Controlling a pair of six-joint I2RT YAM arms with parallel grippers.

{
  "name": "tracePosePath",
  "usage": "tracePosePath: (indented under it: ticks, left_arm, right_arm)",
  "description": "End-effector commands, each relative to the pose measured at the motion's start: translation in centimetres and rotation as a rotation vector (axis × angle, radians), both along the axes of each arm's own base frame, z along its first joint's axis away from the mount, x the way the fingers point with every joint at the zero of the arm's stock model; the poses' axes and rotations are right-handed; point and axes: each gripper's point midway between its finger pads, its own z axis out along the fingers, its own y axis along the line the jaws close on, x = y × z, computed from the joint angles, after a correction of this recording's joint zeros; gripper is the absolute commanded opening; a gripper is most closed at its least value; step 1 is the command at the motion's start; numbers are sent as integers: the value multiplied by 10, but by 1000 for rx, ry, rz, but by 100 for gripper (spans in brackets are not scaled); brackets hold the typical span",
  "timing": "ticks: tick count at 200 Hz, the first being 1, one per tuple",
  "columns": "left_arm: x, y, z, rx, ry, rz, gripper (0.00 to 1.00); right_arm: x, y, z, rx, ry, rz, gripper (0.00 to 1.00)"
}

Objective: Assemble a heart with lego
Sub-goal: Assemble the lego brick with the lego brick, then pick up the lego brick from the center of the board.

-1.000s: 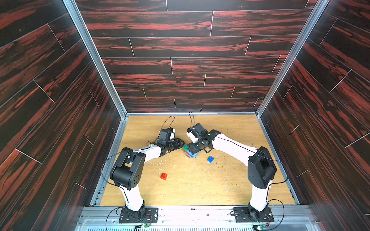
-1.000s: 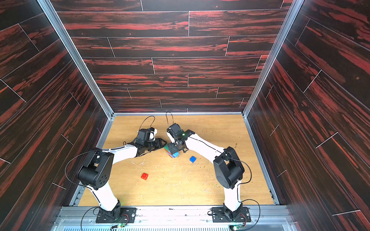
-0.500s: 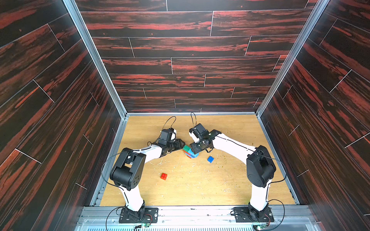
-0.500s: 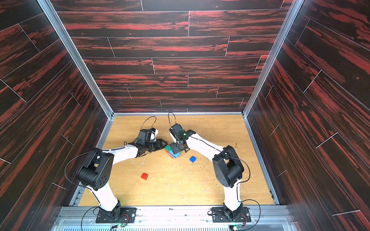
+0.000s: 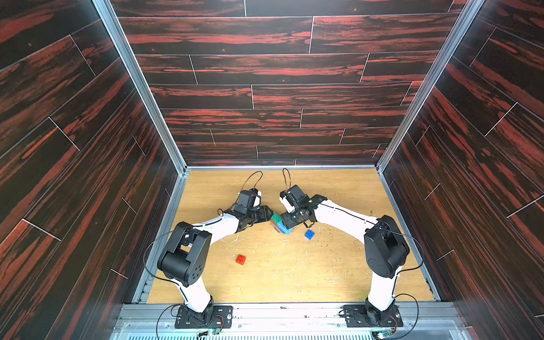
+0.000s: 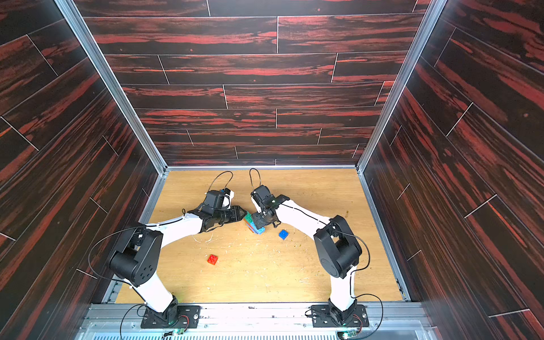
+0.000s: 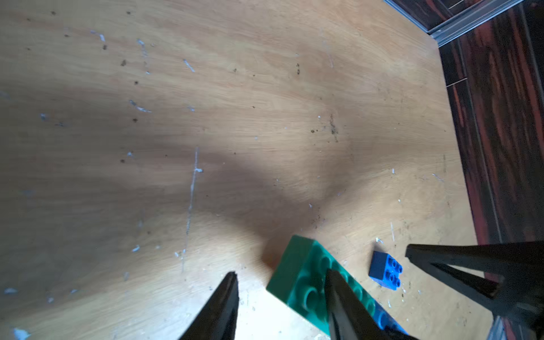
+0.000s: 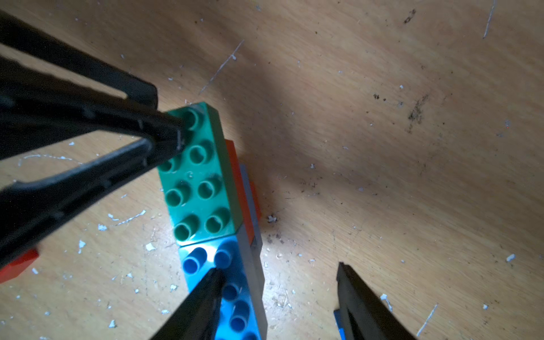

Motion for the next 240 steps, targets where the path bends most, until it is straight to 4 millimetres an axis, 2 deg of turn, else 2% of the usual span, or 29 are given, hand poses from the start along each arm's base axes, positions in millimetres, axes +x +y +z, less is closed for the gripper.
tracePosePath:
  ticks: [1, 11, 14, 24, 48, 68, 70, 76, 115, 128, 148, 167, 202, 217, 240]
  left_arm:
    - [-9, 5, -16, 59, 55, -5, 51]
    - [-10, 7, -16, 69, 62, -1, 51]
    - [-11, 7, -26, 80, 83, -2, 51]
    - [-12, 7, -29, 84, 96, -5, 51]
    - [-11, 3, -23, 47, 85, -4, 51]
    - [-9, 0, -15, 33, 69, -8, 52]
    - [-8, 0, -6, 24, 48, -8, 52]
    - [-6, -1, 3, 18, 29, -10, 52]
    - [2, 1, 27, 32, -20, -1, 55]
    - [4, 1, 33, 34, -32, 2, 56]
    - [4, 3, 44, 34, -57, 11, 57]
    - [2, 6, 52, 36, -71, 20, 58]
    - [-6, 15, 61, 39, -94, 44, 59]
    - [-9, 18, 62, 36, -102, 54, 60]
    - [-11, 21, 62, 34, -109, 67, 60]
  right_arm:
    - [-21, -28, -53, -166, 136, -14, 65]
    - [-20, -28, -57, -178, 145, -14, 65]
    - [-20, -28, -58, -182, 146, -13, 65]
    - [-20, -28, -60, -190, 153, -13, 65]
    - [-16, -26, -52, -180, 133, -15, 65]
    - [-12, -11, -28, -92, 101, 8, 66]
    - [-11, -9, -26, -83, 99, 8, 66]
    - [-9, -5, -20, -63, 90, 9, 66]
    - [7, 11, 23, 45, 9, -11, 69]
    - [8, 12, 37, 87, -5, -16, 70]
    - [8, -1, 52, 106, -30, -60, 72]
    - [6, -35, 45, 56, -18, -143, 73]
    - [-20, -97, 4, -110, 25, -286, 73]
    - [-30, -103, -12, -101, 70, -351, 75]
    - [-37, -84, -25, 36, 151, -433, 76]
